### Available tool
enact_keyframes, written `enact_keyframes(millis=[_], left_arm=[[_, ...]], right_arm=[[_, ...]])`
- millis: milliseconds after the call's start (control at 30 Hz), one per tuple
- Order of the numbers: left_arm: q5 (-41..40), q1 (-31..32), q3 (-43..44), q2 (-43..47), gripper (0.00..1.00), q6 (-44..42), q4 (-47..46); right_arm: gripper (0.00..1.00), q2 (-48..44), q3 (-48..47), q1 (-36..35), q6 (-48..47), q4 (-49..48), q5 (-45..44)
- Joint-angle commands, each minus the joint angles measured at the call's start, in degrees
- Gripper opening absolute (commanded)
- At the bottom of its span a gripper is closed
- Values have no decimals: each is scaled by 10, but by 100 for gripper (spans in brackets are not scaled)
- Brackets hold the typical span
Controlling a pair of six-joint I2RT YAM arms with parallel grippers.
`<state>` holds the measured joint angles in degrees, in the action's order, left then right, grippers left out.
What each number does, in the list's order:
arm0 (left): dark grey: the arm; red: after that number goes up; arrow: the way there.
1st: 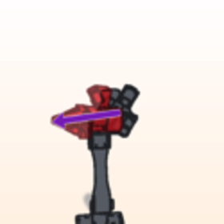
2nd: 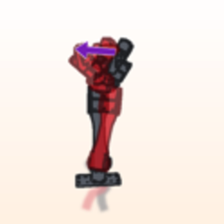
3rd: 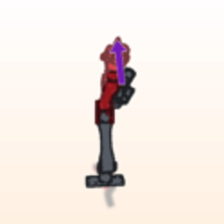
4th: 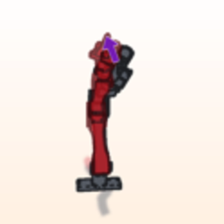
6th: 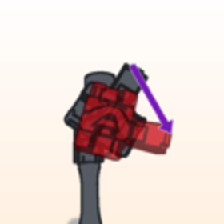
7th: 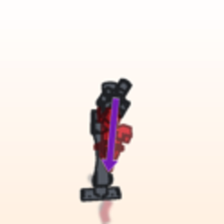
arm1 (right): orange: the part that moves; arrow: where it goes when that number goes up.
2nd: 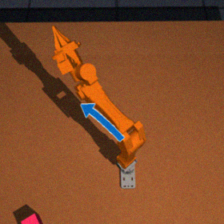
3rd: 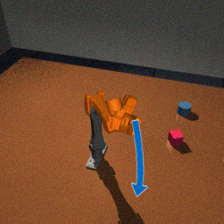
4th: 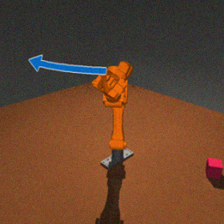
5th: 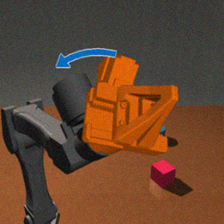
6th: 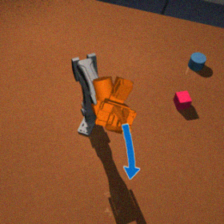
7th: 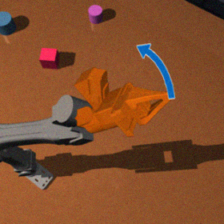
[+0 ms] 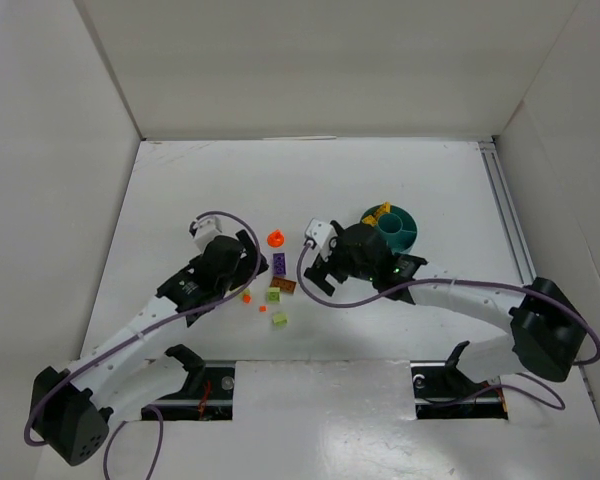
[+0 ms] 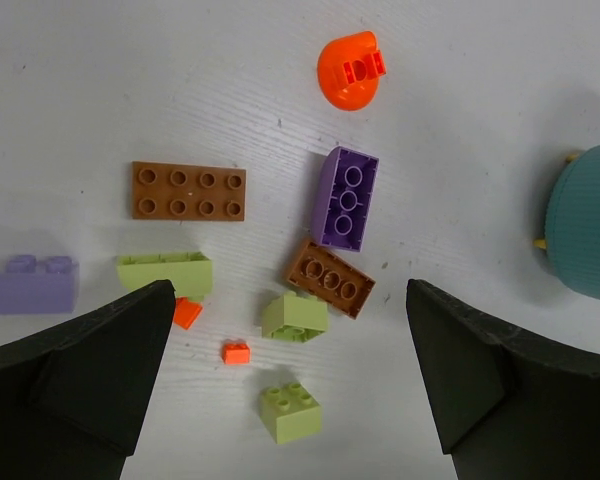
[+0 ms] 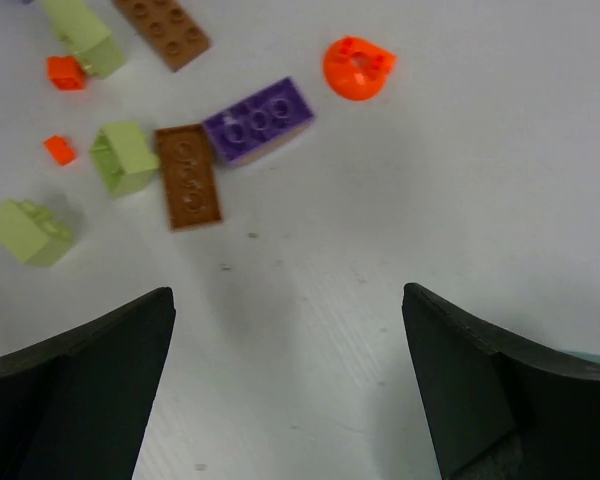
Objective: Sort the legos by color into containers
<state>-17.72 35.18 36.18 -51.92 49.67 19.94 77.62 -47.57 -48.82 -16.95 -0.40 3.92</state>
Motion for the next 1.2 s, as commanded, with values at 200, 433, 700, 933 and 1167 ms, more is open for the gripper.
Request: enact_keyframes(millis=[200, 433, 700, 933, 1167], left_arm=[[-3, -2, -25, 77, 100, 48, 50], [25, -2, -41, 77, 100, 48, 45], [25, -2, -52, 77, 100, 60, 40], [20, -2, -52, 72, 100, 60, 40], [20, -2, -52, 67, 100, 60, 40]], right_arm=[[91, 74, 8, -144, -16, -102, 106], [89, 116, 33, -150, -69, -122, 170], [85, 193, -11, -150, -114, -128, 176], [78, 236, -34, -150, -120, -145, 154], [48, 235, -21, -150, -120, -173, 159]])
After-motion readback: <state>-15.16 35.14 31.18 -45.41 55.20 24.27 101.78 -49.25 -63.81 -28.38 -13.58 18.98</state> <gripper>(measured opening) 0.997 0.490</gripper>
